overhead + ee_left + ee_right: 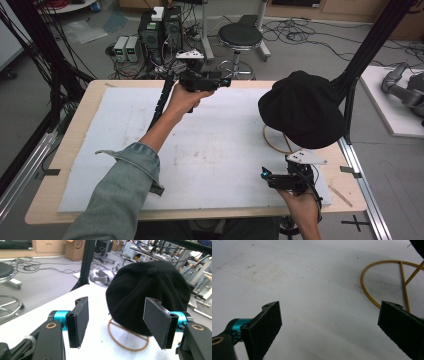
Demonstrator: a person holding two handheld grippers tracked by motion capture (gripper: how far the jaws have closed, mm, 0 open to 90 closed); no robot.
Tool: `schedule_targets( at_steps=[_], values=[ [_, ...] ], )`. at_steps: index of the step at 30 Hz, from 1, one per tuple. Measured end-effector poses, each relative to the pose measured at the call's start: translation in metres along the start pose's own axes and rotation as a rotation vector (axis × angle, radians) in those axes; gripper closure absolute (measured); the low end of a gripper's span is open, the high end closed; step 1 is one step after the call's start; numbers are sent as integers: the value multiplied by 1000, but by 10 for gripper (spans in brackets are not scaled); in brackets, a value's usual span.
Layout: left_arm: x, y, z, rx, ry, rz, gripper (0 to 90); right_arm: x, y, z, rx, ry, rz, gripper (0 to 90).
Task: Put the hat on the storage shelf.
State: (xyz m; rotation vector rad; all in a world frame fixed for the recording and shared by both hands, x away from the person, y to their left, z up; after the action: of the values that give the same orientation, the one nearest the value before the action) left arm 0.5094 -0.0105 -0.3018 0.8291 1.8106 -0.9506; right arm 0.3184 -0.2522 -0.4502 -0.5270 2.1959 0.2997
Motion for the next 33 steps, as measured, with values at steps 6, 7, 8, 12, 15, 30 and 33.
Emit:
schedule_targets(
  at_steps=[6,7,8,12,15,30,33],
  values=[
    [18,8,-28,-67,3,28,368,0,0,-1,1,1,2,49],
    [22,9,-34,-79,0,31,368,0,1,-1,0,1,3,49],
    [25,11,-40,-87,-2,30,367,-1,1,0,0,-2,-1,49],
    [40,15,-62,-117,-13,30,365,-1,2,2,-4,1,-4,49],
    [54,19,-79,-151,-9,35,363,-1,2,3,-3,3,-3,49],
    [116,28,-152,-324,-1,59,357,-5,8,10,-20,9,-22,49],
    [130,26,-164,-363,13,52,358,-5,9,11,-23,12,-18,49]
  ],
)
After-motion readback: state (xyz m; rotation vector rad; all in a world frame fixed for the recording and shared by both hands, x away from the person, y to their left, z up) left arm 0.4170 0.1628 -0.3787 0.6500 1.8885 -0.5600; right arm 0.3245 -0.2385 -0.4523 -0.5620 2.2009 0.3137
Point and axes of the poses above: each handheld gripper's, and its own axes: z roughly forward along the jaws, x roughly out of its underside, y roughly to its left, the point moved 7 cm from there along z, roughly forward along the jaws, and after that the axes turned 5 degrees about y, right-handed, at the moved point
